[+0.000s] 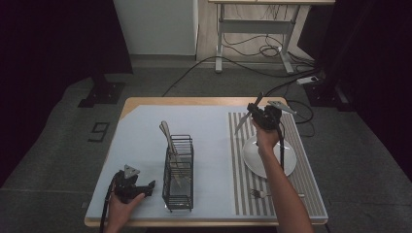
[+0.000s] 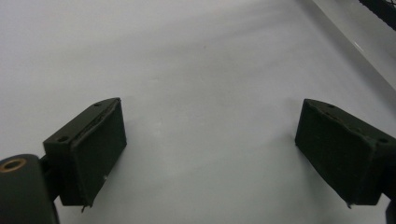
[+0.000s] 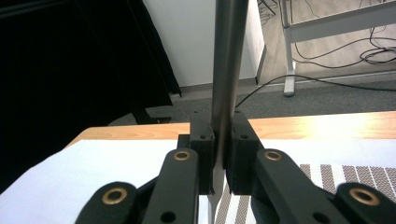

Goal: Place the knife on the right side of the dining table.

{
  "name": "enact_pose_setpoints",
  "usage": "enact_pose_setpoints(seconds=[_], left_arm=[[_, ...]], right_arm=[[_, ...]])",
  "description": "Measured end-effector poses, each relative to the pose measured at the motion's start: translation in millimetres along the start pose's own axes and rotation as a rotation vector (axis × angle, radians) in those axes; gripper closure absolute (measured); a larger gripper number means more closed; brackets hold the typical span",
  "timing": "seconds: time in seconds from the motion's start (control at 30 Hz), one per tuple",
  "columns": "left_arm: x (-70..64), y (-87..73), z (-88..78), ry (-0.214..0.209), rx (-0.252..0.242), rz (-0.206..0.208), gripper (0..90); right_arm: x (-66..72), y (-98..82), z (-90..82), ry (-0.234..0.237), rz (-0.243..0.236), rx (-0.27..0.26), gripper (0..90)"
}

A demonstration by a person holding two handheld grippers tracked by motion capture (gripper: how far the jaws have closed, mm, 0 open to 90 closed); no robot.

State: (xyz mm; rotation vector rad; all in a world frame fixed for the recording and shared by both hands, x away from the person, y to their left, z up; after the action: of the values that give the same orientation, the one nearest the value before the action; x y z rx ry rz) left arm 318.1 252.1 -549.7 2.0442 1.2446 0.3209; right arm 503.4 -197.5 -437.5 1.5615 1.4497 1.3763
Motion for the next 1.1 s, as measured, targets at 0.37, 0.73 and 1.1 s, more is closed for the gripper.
enact_pose_setpoints(seconds=[0.37,0.73,1.1], left_arm=[[0.0,0.0,-0.1,0.000,0.000,0.000,8.4],[0.0,0.0,0.0,0.000,0.000,0.000,8.3],[0.0,0.0,0.0,0.000,0.000,0.000,8.4]], right_arm=[[-3.5,0.8,20.7,-0.007,0.056,-0.028,83.3],[-15.5,-1.8,29.9,-0.035,0.074,-0.039,83.3],[-19.4,-10.2,38.8,-0.033,0.101,-0.021,83.3]])
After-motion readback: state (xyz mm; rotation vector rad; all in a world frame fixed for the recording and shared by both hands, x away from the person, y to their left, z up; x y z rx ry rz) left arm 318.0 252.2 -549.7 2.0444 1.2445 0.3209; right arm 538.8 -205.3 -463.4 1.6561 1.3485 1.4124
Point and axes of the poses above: each handheld gripper's, and its own axes: z roughly forward along the jaws, y roughly out of its top, x roughly to its left, the point moved 3 cm from there along z, roughly forward along the jaws, and after that the axes turned 12 degrees about -y, right-handed, at the moved point
